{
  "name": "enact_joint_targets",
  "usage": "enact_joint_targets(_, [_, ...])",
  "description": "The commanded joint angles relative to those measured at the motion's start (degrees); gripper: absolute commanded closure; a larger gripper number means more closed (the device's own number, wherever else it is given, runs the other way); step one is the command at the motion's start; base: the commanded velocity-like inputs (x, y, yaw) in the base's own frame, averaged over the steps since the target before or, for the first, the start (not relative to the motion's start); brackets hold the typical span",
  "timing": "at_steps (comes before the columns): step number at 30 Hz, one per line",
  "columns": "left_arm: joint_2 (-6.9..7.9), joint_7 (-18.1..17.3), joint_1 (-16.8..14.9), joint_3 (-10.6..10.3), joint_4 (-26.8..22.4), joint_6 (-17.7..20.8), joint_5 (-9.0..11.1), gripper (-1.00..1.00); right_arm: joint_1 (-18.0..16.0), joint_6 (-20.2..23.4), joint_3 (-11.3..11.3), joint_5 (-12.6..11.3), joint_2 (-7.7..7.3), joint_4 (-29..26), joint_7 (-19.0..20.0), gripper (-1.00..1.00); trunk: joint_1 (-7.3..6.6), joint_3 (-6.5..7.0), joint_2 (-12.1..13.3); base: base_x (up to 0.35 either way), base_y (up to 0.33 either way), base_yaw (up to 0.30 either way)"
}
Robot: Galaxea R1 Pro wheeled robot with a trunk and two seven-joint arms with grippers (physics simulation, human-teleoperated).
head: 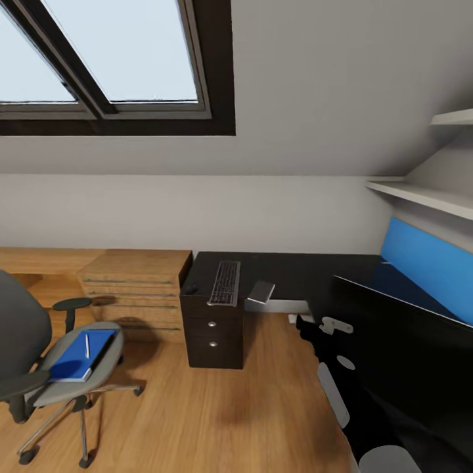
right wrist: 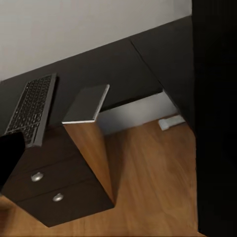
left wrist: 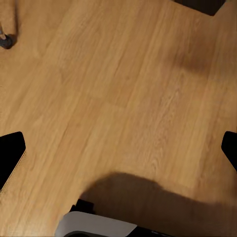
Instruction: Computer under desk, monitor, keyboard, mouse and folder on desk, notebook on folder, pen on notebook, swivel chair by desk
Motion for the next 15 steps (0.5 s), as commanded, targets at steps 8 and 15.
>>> enact_joint_targets(8, [0.08,0.45,-0.06,-0.52,-0.03,-0.25,0.45,-1.00,-0.02,0.18,-0.08,-0.32,-0.07,-0.10,-0.30,-1.00,0.06,-0.06,-0.07,0.266,0.043,0.000])
enact_joint_targets(15, [0.09,0.65,-0.06,-0.18,0.03,-0.24,0.63,-1.00,-0.02,-0.97,-0.43,-0.33,-0.39,0.78,-0.37,-1.00,0.06,-0.06,-0.07,0.113,-0.078,0.000])
